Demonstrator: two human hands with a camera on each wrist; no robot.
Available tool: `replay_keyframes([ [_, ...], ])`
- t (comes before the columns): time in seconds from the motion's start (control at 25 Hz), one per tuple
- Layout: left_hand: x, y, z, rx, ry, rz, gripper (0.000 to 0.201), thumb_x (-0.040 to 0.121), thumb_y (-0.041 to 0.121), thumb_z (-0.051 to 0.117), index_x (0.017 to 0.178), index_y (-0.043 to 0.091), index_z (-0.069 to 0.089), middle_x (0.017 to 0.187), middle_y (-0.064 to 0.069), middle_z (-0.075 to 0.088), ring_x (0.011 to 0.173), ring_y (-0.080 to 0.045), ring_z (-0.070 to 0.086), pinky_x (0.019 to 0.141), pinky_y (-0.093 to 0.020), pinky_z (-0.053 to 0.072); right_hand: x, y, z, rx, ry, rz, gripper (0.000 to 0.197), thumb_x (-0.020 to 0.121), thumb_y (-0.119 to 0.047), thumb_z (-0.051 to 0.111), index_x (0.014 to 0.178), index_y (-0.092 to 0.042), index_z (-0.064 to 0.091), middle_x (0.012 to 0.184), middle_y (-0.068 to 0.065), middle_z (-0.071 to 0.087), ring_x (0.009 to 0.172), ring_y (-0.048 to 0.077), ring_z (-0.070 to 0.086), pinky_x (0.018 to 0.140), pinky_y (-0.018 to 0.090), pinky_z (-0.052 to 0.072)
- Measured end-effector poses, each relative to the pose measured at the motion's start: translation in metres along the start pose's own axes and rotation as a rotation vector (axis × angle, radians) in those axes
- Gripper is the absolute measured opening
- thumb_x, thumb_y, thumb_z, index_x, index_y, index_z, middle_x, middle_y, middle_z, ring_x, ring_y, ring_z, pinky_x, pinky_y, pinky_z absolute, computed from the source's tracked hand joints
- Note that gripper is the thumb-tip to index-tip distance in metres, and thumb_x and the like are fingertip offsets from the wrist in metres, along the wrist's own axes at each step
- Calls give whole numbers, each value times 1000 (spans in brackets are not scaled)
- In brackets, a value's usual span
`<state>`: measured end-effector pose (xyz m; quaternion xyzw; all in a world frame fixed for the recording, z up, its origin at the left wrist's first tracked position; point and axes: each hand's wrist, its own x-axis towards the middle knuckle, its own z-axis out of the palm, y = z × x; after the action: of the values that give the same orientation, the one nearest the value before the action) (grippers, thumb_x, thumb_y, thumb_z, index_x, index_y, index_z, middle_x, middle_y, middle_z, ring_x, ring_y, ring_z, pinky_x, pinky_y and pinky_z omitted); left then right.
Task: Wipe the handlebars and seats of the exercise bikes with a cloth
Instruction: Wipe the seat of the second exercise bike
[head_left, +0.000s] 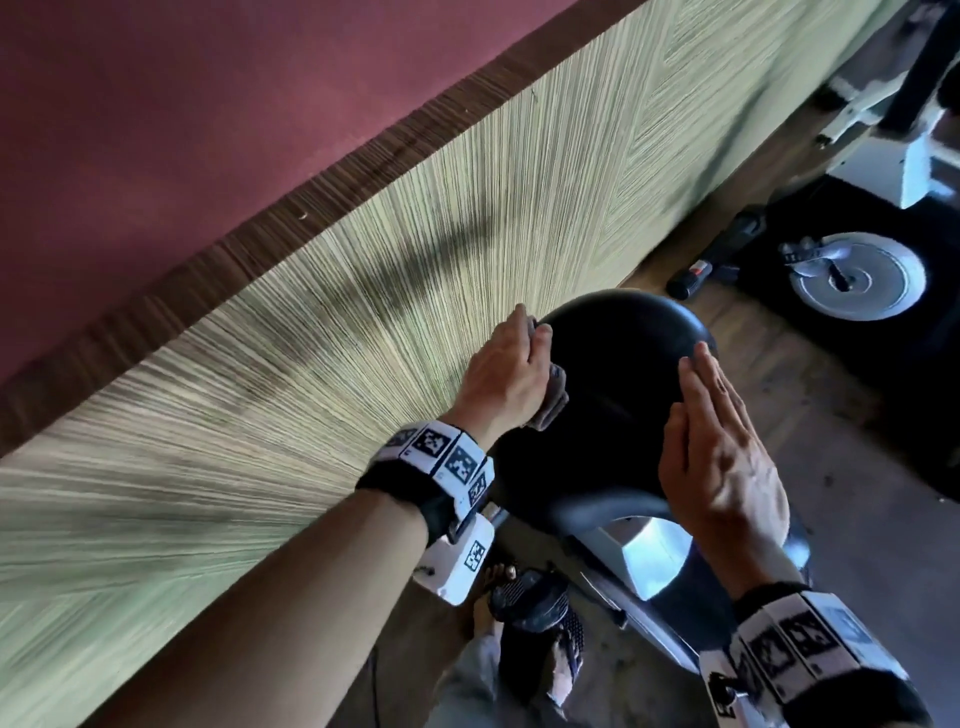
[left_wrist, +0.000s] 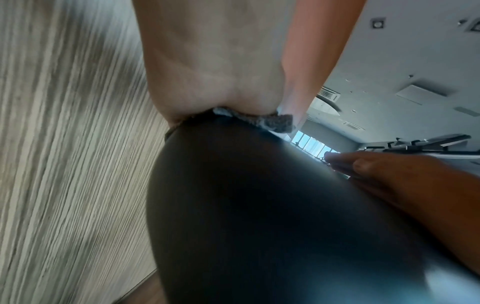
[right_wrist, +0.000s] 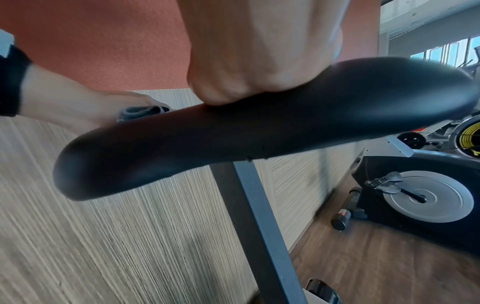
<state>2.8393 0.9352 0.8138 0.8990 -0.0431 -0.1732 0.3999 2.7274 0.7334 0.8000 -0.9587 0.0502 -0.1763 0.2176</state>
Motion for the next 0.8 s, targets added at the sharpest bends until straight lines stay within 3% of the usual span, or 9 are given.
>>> replay_keyframes([
  [0.08,-13,-4,7,15,123,43,51,103,55,23,123,15,47,116,-10,61,105,-26,62,96,-52,51,0,1,-1,-8,-13,-14,50,104,-17,36,147,6,46,160,19,38,149,30,36,124,34,26],
  [0.2,-64,-9,22,141,237,132,66,106,47,21,157,6,27,163,-11,29,151,-19,26,126,-30,20,1,0,-3,-8,-39,-8,52,104,-19,35,150,4,43,162,17,35,151,27,33,122,16,13],
  [0.28,-86,-15,33,149,300,170,68,107,45,21,162,5,11,170,-9,8,158,-14,3,126,-23,3,0,-1,-5,8,-56,-8,52,104,-20,35,151,2,43,163,15,35,150,25,33,121,16,14],
  [0.4,-62,-19,28,44,207,111,61,110,39,28,160,5,20,166,-6,23,154,-16,19,127,-26,10,1,-2,-5,-13,-70,-37,53,104,-24,33,151,0,43,162,15,36,149,26,35,124,35,24],
  [0.48,-38,-18,19,-48,230,59,49,110,36,32,141,0,43,133,-12,54,123,-26,51,113,-48,38,3,0,-5,-31,-79,-55,55,106,-28,29,151,1,43,162,16,36,150,28,34,126,39,19],
  [0.52,-35,-16,19,-52,292,54,48,109,37,31,131,-2,48,120,-14,57,110,-29,55,104,-53,43,4,1,-6,-36,-89,-58,57,106,-31,26,151,0,42,162,16,35,151,26,32,126,39,15],
  [0.6,-50,-17,32,6,389,71,59,106,41,25,139,-3,46,139,-22,52,129,-34,49,114,-51,37,4,2,-8,-42,-116,-73,64,107,-40,18,153,-1,39,164,14,33,153,24,29,128,38,10],
  [0.68,-84,-20,53,40,453,114,63,108,39,25,158,0,27,165,-17,26,155,-24,20,128,-36,14,4,1,-11,-38,-136,-83,70,106,-46,12,155,-3,35,165,14,31,153,25,28,128,38,10],
  [0.8,-103,-26,61,-83,522,191,61,108,35,28,159,1,24,167,-13,22,156,-16,16,125,-21,10,2,-4,-12,-23,-151,-52,70,105,-47,13,157,-4,33,166,13,28,153,26,27,128,37,13],
])
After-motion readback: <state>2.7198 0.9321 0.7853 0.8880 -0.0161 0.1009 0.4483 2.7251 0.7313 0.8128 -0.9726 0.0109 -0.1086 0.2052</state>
